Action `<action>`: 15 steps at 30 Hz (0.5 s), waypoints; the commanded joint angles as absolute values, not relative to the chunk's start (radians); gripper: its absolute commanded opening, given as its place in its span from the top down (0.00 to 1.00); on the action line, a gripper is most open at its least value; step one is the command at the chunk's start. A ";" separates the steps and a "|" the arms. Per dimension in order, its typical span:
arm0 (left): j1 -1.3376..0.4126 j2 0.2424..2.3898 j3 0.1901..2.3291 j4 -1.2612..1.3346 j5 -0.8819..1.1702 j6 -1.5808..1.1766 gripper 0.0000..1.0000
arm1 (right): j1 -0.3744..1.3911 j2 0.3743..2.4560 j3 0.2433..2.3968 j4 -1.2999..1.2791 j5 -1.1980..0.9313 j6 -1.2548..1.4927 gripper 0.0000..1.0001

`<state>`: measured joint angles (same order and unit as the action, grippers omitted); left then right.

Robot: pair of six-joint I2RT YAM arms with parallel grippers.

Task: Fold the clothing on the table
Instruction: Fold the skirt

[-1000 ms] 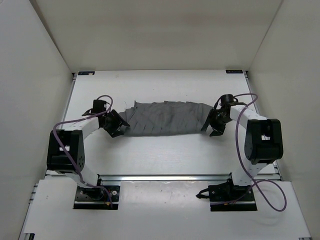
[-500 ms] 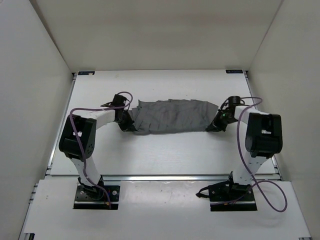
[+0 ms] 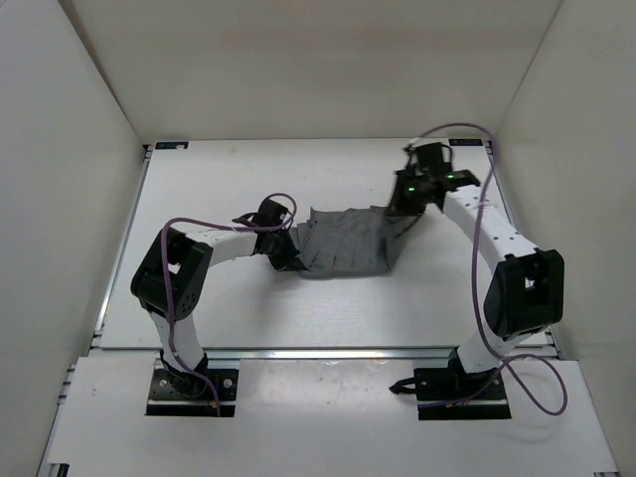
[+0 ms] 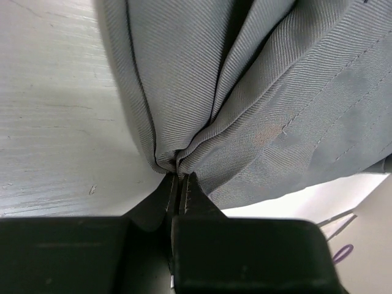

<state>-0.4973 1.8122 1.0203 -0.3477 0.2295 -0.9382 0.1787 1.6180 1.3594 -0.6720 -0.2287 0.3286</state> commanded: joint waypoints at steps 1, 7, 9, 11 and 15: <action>-0.489 1.829 1.026 -0.354 0.227 -0.954 1.00 | 0.366 1.641 1.387 -0.600 -0.317 0.348 1.00; -0.473 1.818 1.036 -0.376 0.233 -0.940 1.00 | 0.615 1.839 1.439 -0.537 -0.310 0.408 1.00; -0.465 1.812 1.020 -0.371 0.235 -0.924 1.00 | 0.662 1.902 1.463 -0.529 -0.304 0.405 1.00; -0.456 1.813 1.005 -0.368 0.251 -0.916 1.00 | 0.695 1.965 1.494 -0.532 -0.305 0.400 1.00; -0.445 1.799 0.976 -0.368 0.250 -0.908 0.99 | 0.747 2.063 1.554 -0.578 -0.284 0.388 1.00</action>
